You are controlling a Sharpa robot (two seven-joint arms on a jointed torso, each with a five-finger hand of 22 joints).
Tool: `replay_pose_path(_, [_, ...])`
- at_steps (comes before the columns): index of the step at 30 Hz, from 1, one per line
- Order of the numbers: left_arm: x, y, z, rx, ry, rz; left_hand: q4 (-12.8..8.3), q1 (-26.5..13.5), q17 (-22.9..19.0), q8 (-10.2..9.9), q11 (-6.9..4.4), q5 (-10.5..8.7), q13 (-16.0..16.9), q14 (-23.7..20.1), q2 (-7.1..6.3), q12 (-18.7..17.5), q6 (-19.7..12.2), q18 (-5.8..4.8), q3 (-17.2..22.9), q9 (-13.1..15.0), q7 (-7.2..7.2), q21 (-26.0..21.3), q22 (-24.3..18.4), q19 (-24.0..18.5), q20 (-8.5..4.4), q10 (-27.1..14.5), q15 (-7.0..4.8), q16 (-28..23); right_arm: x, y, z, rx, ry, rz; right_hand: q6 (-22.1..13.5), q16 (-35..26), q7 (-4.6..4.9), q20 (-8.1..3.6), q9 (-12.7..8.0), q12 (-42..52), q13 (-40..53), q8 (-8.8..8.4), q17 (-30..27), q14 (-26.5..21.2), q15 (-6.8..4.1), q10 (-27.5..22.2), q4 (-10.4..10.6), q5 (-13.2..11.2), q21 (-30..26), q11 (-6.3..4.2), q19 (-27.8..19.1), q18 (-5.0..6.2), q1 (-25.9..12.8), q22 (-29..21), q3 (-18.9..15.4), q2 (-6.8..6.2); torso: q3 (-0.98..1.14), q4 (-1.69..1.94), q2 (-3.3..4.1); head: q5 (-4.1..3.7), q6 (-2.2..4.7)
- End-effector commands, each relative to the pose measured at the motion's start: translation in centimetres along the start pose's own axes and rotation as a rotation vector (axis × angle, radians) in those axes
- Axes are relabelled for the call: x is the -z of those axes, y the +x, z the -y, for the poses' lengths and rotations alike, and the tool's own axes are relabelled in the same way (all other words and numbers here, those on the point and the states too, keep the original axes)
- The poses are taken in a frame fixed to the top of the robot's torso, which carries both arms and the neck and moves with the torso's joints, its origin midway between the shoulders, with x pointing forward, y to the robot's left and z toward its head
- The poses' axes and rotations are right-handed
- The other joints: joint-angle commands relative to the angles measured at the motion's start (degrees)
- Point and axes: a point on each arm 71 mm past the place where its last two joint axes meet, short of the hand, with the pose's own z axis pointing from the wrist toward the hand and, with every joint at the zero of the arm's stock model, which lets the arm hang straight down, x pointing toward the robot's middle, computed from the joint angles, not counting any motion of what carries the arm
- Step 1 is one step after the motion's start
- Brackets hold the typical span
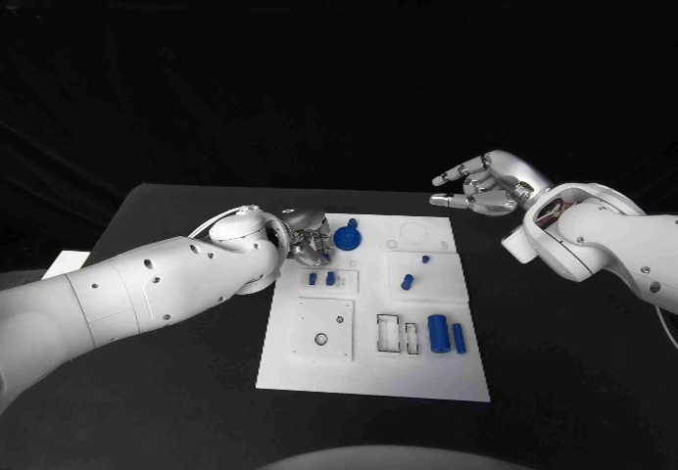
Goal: Assemble the parts on the task board
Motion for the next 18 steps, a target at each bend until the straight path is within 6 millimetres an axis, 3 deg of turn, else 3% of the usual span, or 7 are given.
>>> replay_pose_path(1, [-0.01,0.49,0.07,-0.006,-0.001,-0.034,0.0,-0.7,-0.1,-0.5,0.12,-0.20,-0.1,2.0,-0.11,-0.6,-0.5,-0.51,-0.5,-0.2,0.26,0.2,0.1,1.1,0.07,-0.4,0.18,0.3,0.00,0.15,-0.08,0.000,-0.010,-0.015,0.1,-0.4,0.04,0.09,0.0,-0.2,0.0,-0.05,8.5,4.4,-0.30,-0.2,-0.1,0.2,-0.2,-0.01,-0.4,0.68,-0.1,0.0,-0.1,0.44,0.00,0.01,0.01,0.02,-0.09])
replay_pose_path(11, [-0.06,0.43,-0.02,0.002,-0.001,-0.022,0.3,-2.4,-1.0,-3.8,1.25,-0.17,-0.5,1.7,-1.37,-3.0,-5.2,-0.58,-1.6,-1.7,1.13,-0.2,-0.1,0.9,0.71,-3.4,1.10,0.2,-0.02,0.17,-0.11,0.000,-0.010,-0.015,0.1,-0.4,0.04,0.09,0.0,-0.2,0.0,-0.05,8.5,4.4,-0.30,-0.2,-0.1,0.2,-0.2,-0.01,-0.4,0.68,-0.1,0.0,-0.1,0.44,0.00,-0.03,0.01,-0.01,-0.10])
replay_pose_path(18, [-0.05,0.41,-0.16,0.003,-0.008,-0.021,0.3,-2.6,-1.4,-3.9,1.48,-0.17,-0.6,1.7,-1.57,-3.5,-6.1,-0.51,-1.9,-2.0,1.29,-0.6,-0.4,0.8,0.88,-4.2,1.26,0.1,0.01,0.12,-0.06,0.000,-0.008,-0.013,0.1,-0.4,0.04,0.09,0.0,-0.2,-0.1,-0.05,8.4,4.4,-0.30,-0.2,-0.2,0.2,-0.2,-0.01,-0.4,0.69,-0.1,-0.1,-0.1,0.48,0.03,0.00,0.00,-0.01,-0.15])
